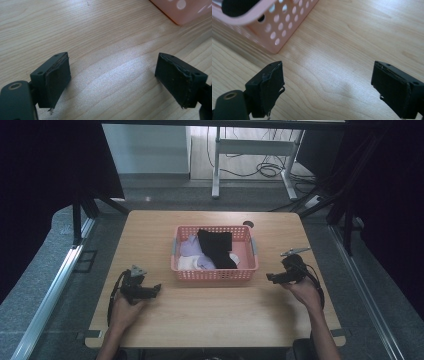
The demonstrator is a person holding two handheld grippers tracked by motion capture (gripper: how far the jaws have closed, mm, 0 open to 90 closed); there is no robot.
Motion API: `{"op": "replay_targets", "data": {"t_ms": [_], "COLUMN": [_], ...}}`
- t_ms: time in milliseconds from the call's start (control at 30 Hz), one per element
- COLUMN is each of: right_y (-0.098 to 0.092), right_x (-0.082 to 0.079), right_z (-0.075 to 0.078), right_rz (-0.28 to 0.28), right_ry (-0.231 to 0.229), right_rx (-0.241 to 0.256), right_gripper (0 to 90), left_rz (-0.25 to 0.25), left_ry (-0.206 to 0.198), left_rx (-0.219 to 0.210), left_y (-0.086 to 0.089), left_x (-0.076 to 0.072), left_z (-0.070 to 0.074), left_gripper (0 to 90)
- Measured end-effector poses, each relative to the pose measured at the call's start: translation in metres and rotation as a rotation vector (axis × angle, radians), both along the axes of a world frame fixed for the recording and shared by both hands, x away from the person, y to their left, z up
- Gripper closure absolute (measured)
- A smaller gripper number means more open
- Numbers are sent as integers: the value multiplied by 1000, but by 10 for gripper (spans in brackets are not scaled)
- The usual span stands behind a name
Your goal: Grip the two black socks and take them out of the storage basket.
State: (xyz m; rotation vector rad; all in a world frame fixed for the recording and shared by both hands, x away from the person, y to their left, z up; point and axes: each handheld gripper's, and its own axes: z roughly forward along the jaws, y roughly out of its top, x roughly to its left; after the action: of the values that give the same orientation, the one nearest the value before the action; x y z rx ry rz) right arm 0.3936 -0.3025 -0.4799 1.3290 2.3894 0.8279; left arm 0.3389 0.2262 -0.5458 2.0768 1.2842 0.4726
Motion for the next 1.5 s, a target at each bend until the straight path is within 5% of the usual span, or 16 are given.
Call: {"op": "replay_targets", "data": {"t_ms": [533,900,1233,1500], "right_y": [4,31,72,115], "right_x": [16,31,49,64], "right_z": [51,75,75,59], "right_rz": [38,111,194,261], "right_ry": [11,16,26,61], "right_rx": [29,9,-9,-56], "right_gripper": [235,254,258,283], "left_rz": [0,0,0,0], "left_ry": [1,-2,-2,-2], "left_rx": [0,-2,-1,-2], "left_y": [0,0,0,0], "left_x": [0,0,0,0], "left_z": [0,0,0,0], "left_gripper": [128,128,128,128]}}
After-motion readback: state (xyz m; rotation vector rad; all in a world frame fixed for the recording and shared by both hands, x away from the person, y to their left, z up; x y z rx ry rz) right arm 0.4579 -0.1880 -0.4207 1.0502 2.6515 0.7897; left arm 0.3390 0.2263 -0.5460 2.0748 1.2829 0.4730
